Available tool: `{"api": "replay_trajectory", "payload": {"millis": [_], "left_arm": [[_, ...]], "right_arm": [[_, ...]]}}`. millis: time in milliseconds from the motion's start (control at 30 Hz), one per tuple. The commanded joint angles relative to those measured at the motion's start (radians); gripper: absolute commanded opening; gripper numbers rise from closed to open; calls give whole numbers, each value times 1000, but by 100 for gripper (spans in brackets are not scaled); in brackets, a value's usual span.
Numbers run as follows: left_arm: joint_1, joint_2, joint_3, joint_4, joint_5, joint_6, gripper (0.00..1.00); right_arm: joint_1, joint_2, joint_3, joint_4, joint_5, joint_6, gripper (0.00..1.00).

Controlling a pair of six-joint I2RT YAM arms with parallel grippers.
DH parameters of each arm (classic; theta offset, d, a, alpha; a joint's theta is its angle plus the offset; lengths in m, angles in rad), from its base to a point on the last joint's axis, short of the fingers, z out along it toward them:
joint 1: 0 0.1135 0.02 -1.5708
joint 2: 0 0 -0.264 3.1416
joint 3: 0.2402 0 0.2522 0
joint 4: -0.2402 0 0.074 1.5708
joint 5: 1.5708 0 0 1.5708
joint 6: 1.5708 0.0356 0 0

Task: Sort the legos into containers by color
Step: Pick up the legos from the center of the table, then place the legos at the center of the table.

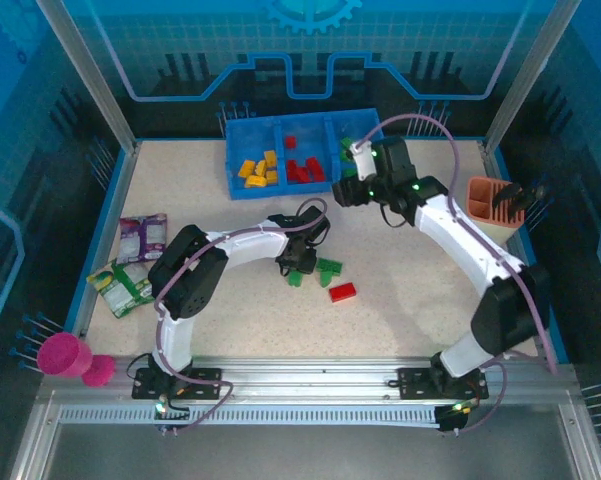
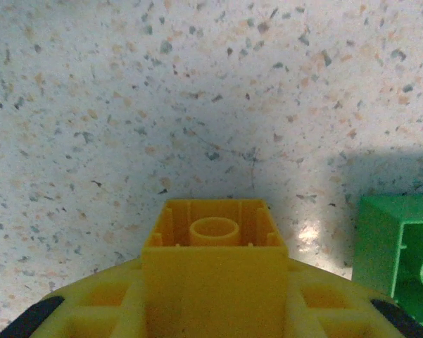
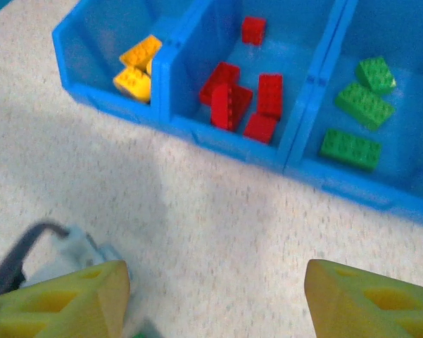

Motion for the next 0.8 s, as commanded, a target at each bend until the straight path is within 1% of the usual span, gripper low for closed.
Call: {"api": "replay_trajectory", "payload": {"millis": [0, 133, 233, 567, 767], "left_arm": [[12, -77, 10, 20, -31, 25, 20], [30, -119, 21, 28, -40, 48, 19], [45, -147, 32, 35, -52, 60, 19], [85, -211, 77, 41, -85, 84, 19], [87, -181, 70, 48, -45, 65, 19]], "right_arm": [[6, -79, -121, -20, 1, 69, 68], [33, -126, -233, -21, -4, 114, 68], [63, -132, -274, -32, 0, 137, 68], [175, -121, -327, -23, -6, 199, 68], [194, -114, -332, -34, 10, 202, 68]]}}
